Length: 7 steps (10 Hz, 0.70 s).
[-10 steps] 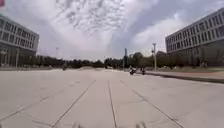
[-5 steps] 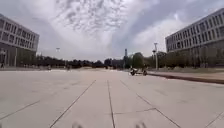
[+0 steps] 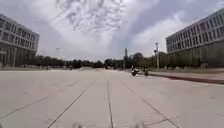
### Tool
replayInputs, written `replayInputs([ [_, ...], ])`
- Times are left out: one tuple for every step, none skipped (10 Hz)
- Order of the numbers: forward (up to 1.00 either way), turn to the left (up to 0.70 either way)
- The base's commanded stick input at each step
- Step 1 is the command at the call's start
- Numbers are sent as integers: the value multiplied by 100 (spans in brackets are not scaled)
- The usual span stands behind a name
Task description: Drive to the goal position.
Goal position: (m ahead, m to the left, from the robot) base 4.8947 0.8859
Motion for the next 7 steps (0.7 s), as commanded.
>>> replayInputs([
  [70,0],
  [70,0],
  [70,0],
  [70,0],
  [70,0],
  [70,0],
  [70,0],
])
